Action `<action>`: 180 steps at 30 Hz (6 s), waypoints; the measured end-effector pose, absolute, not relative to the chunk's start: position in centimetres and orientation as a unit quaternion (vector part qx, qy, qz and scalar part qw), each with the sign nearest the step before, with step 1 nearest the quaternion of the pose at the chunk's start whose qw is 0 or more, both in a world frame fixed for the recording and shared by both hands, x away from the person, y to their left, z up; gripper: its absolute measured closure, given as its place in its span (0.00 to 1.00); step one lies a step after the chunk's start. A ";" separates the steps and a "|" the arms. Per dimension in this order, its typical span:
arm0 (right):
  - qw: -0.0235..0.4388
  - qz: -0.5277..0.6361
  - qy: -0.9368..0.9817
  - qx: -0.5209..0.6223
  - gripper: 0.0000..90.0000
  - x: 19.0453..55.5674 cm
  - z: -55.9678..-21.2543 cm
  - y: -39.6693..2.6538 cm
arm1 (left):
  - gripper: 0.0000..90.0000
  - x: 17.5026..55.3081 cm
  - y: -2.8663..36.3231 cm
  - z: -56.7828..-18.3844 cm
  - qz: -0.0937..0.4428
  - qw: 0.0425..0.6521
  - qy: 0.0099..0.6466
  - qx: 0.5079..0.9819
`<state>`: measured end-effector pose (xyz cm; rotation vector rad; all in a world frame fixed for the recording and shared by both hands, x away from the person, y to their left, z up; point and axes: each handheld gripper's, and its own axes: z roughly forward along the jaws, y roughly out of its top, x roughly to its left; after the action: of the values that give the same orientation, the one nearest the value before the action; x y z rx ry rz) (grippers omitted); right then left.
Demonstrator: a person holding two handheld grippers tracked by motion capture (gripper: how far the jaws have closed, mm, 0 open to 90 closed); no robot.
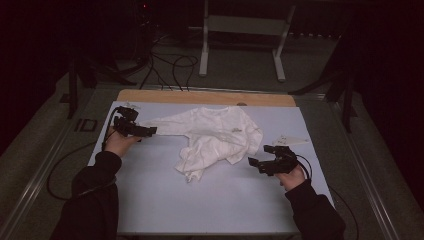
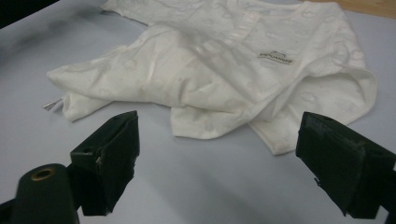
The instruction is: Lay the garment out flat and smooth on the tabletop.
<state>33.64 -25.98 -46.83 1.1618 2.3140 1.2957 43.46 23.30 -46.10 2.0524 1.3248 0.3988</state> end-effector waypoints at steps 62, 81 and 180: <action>0.166 0.336 0.769 0.519 0.98 38.5 -52.0 -23.6 | 0.00 24.1 21.1 -50.2 0.146 0.491 0.392 0.764; 0.217 0.327 0.725 0.566 0.98 40.7 -48.9 -28.6 | 0.00 24.4 21.7 -50.3 0.147 0.495 0.398 0.758; 0.064 0.408 0.778 0.474 0.99 37.5 -49.8 -17.8 | 0.00 24.3 22.0 -50.3 0.135 0.514 0.397 0.748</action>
<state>37.51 -17.83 -49.84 1.4327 2.3489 1.2315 24.26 21.96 -50.32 1.7985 0.9551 0.3235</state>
